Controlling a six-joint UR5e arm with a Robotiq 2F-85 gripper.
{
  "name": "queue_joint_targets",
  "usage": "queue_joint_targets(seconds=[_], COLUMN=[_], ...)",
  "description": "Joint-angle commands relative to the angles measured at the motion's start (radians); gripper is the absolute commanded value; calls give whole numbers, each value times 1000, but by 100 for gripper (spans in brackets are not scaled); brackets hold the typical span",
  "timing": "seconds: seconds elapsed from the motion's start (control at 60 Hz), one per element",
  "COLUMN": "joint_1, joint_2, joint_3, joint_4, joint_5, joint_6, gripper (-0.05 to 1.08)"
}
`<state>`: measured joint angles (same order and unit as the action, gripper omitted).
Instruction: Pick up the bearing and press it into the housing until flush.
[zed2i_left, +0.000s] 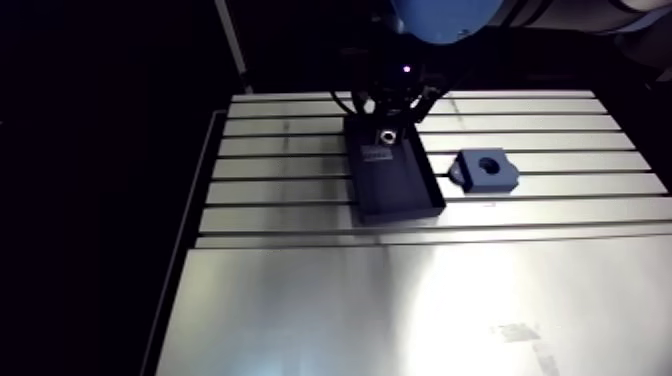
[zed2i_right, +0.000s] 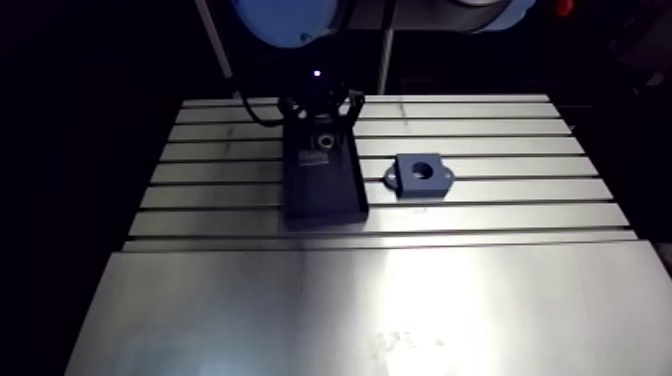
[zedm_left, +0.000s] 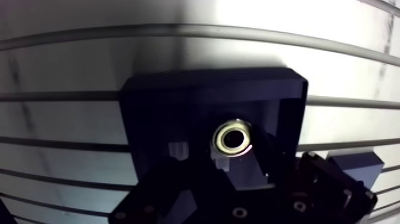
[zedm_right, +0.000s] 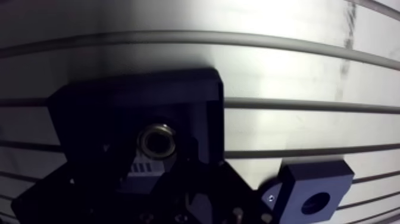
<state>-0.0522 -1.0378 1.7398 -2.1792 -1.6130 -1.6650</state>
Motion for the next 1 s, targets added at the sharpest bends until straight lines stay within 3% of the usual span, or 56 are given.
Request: queue_joint_targets(seconds=[0.017, 1.0], joint_1=[0, 0], joint_2=[-1, -3], joint_3=[0, -4], joint_4=[0, 0], joint_5=[0, 0], joint_6=[0, 1], gripper=[50, 51])
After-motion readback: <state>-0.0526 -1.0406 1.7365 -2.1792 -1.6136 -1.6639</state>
